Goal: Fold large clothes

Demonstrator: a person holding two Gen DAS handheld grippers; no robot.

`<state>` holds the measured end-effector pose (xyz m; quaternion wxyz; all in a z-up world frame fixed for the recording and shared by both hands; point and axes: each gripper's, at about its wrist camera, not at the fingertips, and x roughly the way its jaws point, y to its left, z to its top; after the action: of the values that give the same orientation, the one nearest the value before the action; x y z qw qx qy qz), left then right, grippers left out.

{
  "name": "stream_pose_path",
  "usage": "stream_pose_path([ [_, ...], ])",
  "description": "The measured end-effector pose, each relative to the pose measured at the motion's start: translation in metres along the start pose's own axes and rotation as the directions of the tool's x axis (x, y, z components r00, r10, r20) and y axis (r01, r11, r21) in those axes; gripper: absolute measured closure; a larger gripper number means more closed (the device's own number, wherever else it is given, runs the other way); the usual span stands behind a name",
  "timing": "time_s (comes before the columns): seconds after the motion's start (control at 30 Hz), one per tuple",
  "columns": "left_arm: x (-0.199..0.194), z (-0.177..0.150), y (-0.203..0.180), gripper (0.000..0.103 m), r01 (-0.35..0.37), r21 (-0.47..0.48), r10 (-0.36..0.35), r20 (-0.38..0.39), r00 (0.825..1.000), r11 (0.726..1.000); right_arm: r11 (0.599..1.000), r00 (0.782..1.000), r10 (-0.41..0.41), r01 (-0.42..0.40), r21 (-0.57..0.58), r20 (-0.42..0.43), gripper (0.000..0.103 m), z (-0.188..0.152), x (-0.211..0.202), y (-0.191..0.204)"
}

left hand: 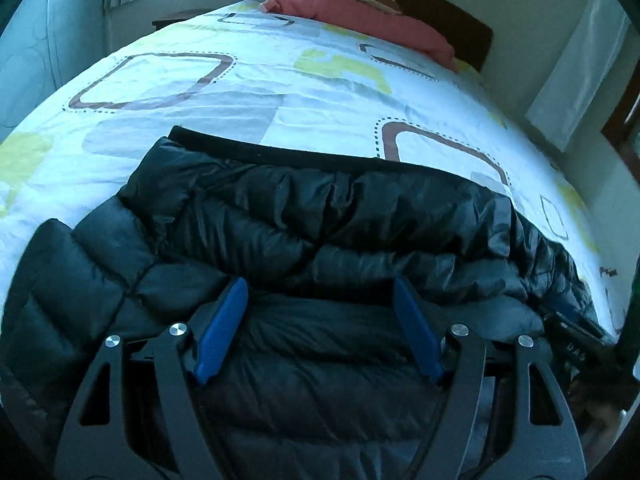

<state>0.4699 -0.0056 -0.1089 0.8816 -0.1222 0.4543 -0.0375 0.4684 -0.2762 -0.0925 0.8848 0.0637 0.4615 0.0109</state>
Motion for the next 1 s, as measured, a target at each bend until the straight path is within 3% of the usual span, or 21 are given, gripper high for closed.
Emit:
stream_pose_path([
  [0.13,-0.046,-0.010,0.015,0.029,0.071,-0.056,-0.069,0.025,0.997,0.996,1.000,0.999,-0.016,0.016,0.005,0.044,0.048,-0.014,-0.039,-0.011],
  [0.2,-0.062,-0.021,0.027,0.029,0.057,-0.063,-0.053,0.058,0.997,0.996,0.998,0.996,-0.061,0.061,0.001,0.068,0.048,-0.028,-0.053,-0.021],
  [0.37,-0.050,-0.039,0.045,0.030,0.049,-0.040,-0.046,0.058,0.997,0.998,0.998,0.998,-0.063,0.062,0.024,0.030,0.047,-0.045,-0.029,-0.036],
  [0.43,-0.040,-0.037,0.034,0.030,-0.007,0.010,0.007,0.051,0.999,1.000,0.996,0.996,-0.085,0.085,0.010,0.030,0.046,-0.042,-0.030,-0.032],
  [0.53,-0.049,-0.035,0.032,0.030,-0.017,0.017,0.016,0.039,0.999,1.000,0.997,0.996,-0.079,0.078,0.029,0.036,0.046,-0.043,-0.046,-0.037],
  [0.67,-0.097,-0.050,0.055,0.028,0.018,-0.059,-0.013,0.080,0.997,0.998,0.993,0.996,-0.054,0.046,0.112,0.071,0.046,-0.065,-0.089,-0.060],
  [0.73,-0.118,-0.063,0.070,0.025,0.023,-0.104,-0.011,0.114,0.993,0.994,0.987,0.995,-0.039,0.025,0.160,0.087,0.040,-0.082,-0.108,-0.076],
  [0.87,-0.154,-0.097,0.105,0.024,0.040,-0.223,-0.004,0.162,0.987,0.974,0.969,0.995,-0.021,-0.003,0.249,0.093,0.039,-0.117,-0.137,-0.103],
  [1.0,-0.178,-0.140,0.137,0.023,0.039,-0.353,0.022,0.166,0.986,0.935,0.948,0.995,-0.024,-0.007,0.317,0.093,0.038,-0.151,-0.157,-0.122],
])
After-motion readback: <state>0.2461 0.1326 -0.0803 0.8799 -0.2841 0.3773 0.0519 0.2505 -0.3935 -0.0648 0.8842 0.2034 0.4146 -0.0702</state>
